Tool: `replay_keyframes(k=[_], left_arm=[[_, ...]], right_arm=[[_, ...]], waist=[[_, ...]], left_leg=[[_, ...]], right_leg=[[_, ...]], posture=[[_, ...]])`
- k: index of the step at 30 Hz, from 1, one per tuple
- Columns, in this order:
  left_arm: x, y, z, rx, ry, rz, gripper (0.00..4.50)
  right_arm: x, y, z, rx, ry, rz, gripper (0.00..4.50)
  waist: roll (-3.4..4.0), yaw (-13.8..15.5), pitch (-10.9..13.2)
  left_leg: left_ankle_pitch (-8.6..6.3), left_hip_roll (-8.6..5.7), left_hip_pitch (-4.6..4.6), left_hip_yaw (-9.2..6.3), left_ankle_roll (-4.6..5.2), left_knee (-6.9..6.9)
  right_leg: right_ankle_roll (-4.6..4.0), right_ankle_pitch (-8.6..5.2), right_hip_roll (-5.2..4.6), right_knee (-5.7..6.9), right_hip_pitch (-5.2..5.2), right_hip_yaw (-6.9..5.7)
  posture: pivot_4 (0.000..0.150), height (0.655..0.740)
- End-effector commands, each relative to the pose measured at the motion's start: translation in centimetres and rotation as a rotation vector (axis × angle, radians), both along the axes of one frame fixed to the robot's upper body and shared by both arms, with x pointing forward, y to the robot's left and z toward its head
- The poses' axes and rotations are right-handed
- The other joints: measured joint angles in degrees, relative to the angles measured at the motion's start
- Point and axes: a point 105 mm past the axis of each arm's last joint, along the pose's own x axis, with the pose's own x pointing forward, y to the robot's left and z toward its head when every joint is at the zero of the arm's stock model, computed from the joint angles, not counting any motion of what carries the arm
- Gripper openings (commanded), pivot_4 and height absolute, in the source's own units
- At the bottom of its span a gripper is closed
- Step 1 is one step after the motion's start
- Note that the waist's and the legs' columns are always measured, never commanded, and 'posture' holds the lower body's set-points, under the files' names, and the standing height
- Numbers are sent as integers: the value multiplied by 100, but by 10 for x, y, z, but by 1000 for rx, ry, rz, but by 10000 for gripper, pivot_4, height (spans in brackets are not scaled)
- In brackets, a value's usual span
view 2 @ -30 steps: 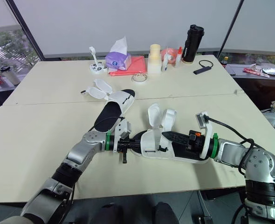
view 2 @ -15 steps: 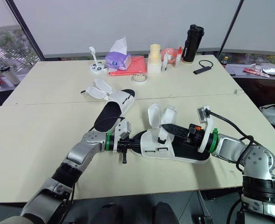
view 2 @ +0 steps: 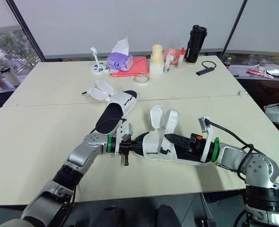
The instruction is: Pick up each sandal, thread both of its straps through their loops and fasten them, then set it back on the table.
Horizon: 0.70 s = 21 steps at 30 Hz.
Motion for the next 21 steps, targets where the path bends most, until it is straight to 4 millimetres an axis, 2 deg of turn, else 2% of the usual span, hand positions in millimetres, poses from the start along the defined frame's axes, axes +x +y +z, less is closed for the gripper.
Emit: replay_keyframes(k=[1,5,7,21], left_arm=[[-1,1,-9,36,13,5,0],[-1,1,-10,37,13,5,0],[0,1,-10,38,14,5,0],[0,1,-11,34,14,11,0]], right_arm=[[4,-4,16,23,-58,-17,627],[9,-5,38,124,-99,-16,627],[8,-6,43,160,-99,-9,627],[8,-4,9,56,-29,-42,627]], waist=[[0,-1,0],[0,2,0],[0,4,0],[0,2,0]], left_leg=[[0,0,0,0,0,0],[0,0,0,1,0,0],[0,0,-1,-1,0,-1],[0,0,0,0,0,0]], right_leg=[[0,0,0,0,0,0],[0,0,0,0,0,0],[0,0,0,-1,0,-1],[0,0,0,0,0,0]], posture=[[1500,7400],[1500,7400],[1500,7400],[1500,7400]])
